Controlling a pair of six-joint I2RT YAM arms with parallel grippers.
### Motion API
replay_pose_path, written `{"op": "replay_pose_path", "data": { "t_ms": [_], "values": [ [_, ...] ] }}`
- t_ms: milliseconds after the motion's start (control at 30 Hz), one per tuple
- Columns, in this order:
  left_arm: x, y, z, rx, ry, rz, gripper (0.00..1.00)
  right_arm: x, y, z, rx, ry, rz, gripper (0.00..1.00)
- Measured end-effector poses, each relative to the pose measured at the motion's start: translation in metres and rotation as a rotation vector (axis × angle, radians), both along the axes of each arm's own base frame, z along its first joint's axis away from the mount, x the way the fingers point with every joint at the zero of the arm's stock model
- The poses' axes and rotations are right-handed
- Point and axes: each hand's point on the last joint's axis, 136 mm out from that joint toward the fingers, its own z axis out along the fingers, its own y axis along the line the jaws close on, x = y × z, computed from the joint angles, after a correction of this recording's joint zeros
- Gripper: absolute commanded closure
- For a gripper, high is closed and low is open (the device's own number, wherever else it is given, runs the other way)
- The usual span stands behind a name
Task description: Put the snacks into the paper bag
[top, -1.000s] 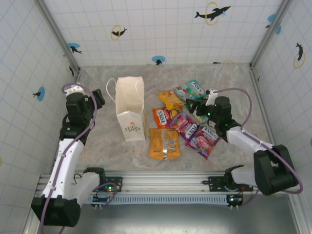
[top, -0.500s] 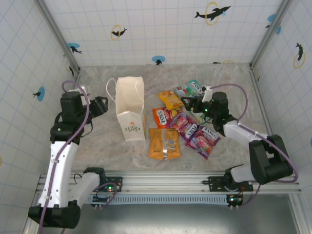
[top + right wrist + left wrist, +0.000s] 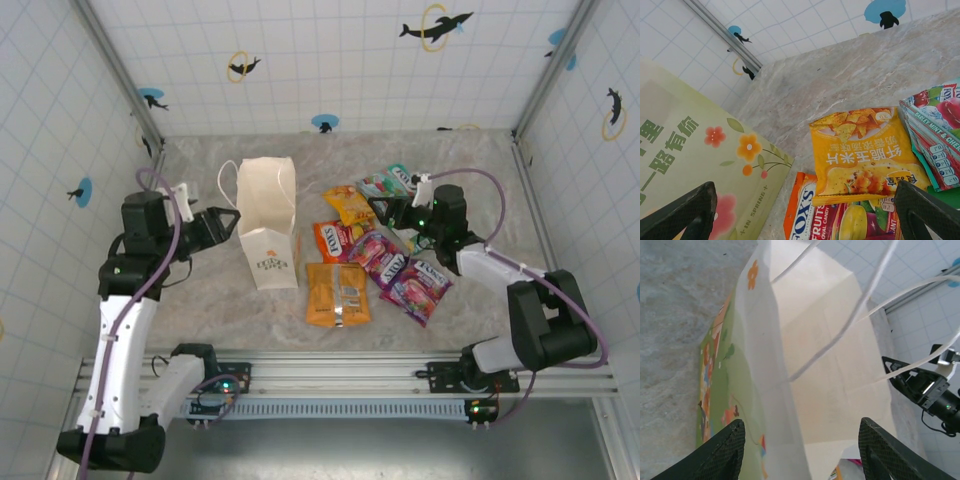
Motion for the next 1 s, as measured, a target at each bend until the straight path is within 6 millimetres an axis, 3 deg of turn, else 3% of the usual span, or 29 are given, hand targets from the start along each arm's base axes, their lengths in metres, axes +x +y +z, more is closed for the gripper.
{"op": "replay_pose_path", "data": {
  "t_ms": [167, 400, 633, 1000],
  "values": [
    [0.02, 0.003, 0.011, 0.031, 0.018, 0.013, 0.46, -0.004, 0.008, 0.0, -0.022, 0.011, 0.033, 0.06],
    [0.043, 0.008, -0.01, 0.092, 0.114, 0.024, 0.53, -0.012, 0.011, 0.01, -0.061, -0.014, 0.054, 0.06],
    [0.059, 0.012, -0.004, 0.132, 0.115, 0.033, 0.54, -0.019, 0.013, 0.01, -0.081, -0.016, 0.073, 0.06],
    [0.067, -0.009, -0.029, 0.167, 0.18, -0.046, 0.56, -0.028, 0.017, 0.014, -0.088, -0.016, 0.09, 0.06]
  ]
}}
